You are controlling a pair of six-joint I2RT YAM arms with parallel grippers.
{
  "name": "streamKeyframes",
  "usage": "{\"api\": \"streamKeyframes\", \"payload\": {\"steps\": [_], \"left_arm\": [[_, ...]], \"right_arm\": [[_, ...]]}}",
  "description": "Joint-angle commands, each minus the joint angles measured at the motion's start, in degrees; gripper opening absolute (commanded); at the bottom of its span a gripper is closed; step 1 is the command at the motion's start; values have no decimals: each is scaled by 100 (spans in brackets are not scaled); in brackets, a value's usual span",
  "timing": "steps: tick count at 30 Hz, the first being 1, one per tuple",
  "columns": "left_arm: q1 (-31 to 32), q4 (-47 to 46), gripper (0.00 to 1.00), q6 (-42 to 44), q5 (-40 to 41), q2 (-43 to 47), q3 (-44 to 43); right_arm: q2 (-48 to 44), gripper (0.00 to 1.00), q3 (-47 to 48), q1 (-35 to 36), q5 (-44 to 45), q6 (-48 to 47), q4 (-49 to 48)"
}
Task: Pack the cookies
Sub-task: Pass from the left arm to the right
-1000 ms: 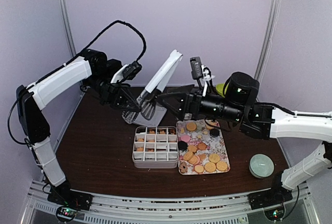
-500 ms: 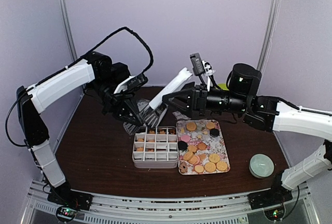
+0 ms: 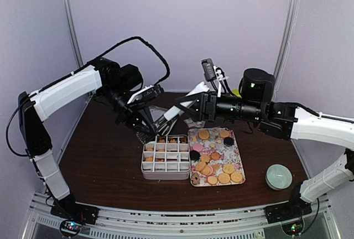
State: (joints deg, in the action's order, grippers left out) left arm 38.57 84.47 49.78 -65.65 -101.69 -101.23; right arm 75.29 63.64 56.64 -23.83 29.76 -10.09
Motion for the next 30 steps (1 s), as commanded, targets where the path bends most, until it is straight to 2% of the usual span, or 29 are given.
{"api": "streamKeyframes", "payload": {"steps": [1,12,14,16,19,24,26,28,30], "left_arm": [[-28,-395,0,-262,139,172,-19],[-29,-904,0,-745,384,171,-11],[-25,-1049,0,-890,505,176,10],[-29,-1278,8,-1198,717,176,71],[-28,-1670,14,-1604,1147,204,206],[-33,-2037,37,-1983,1687,271,385],[-53,-2039,56,-2014,1778,329,443],[-105,-2039,80,-2038,1871,424,530],[-207,-2039,95,-2083,2036,517,615]], "right_arm": [[-314,59,54,74,397,20,279],[12,54,634,70,131,-110,1324],[38,50,726,73,126,-183,1480],[19,43,741,72,292,-258,1644],[-63,39,746,71,709,-414,1923],[-194,38,799,69,1293,-674,2398],[-258,38,821,73,1560,-812,2645],[-325,38,876,69,1918,-993,2993],[-404,39,908,64,2296,-1137,3355]]}}
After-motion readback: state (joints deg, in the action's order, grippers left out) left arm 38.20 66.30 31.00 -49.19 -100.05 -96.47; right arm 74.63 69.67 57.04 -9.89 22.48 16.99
